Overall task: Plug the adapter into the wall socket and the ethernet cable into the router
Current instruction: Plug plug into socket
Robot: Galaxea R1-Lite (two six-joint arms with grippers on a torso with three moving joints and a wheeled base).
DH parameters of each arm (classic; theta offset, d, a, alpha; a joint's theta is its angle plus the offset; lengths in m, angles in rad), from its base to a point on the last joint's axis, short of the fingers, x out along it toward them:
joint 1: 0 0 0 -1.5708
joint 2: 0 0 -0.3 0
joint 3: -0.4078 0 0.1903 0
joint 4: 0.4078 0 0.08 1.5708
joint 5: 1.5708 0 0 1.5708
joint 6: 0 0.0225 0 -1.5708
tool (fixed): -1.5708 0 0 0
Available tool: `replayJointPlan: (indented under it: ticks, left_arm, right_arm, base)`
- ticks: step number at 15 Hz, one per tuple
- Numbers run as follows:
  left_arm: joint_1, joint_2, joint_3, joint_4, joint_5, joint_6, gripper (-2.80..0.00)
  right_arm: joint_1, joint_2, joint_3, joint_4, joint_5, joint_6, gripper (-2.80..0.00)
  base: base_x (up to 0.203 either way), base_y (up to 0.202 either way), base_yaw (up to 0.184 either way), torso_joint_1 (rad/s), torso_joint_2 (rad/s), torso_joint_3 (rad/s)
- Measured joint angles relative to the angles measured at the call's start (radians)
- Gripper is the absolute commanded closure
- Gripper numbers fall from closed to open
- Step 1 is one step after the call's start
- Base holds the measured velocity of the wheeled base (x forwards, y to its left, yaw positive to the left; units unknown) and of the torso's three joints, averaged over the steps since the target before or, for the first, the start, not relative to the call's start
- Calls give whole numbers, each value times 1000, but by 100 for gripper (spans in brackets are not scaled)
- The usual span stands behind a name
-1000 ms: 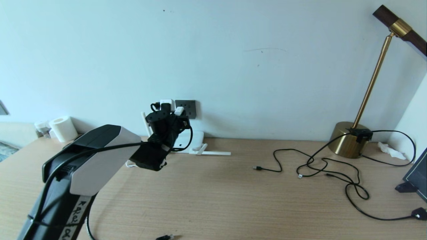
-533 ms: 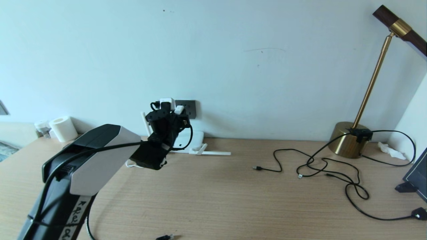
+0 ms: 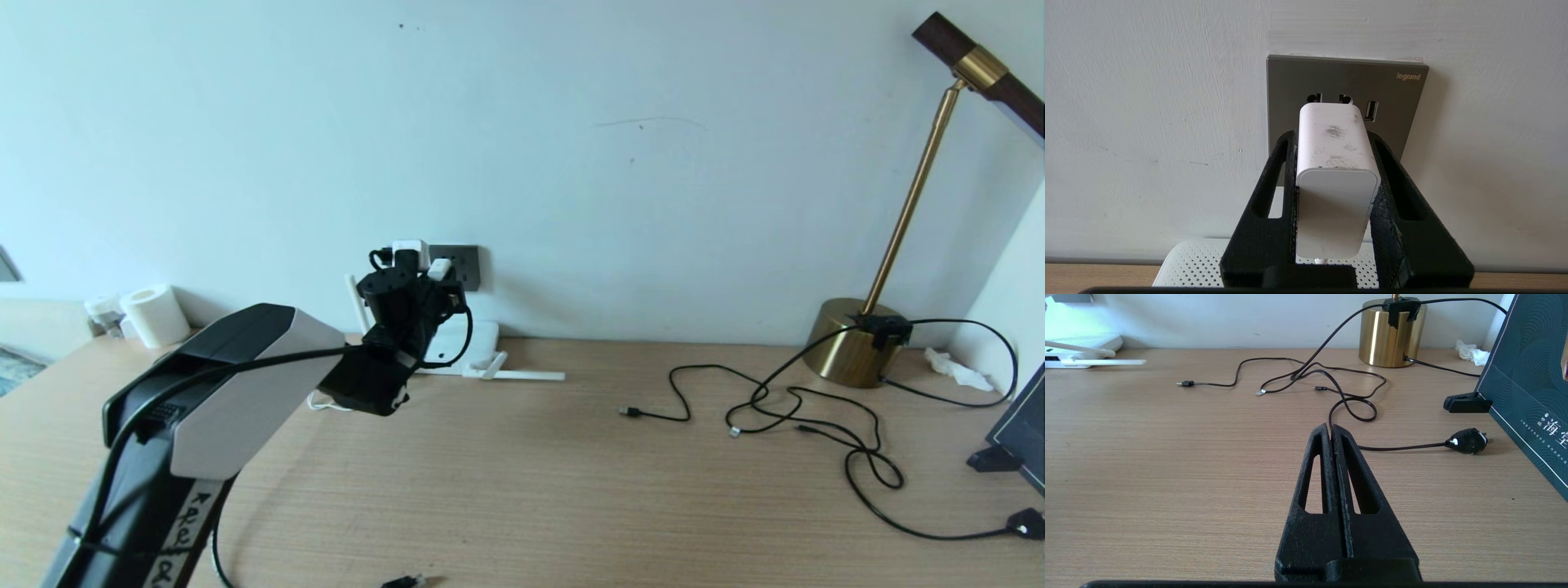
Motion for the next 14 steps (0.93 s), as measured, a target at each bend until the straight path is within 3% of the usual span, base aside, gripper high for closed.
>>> replayJointPlan:
  ticks: [14]
  left_arm:
    - [-1, -1, -12, 17, 0, 0, 0]
  right_arm:
    - [0, 0, 0, 0, 0, 0, 0]
  base:
    - [0, 0, 0, 0, 0, 0]
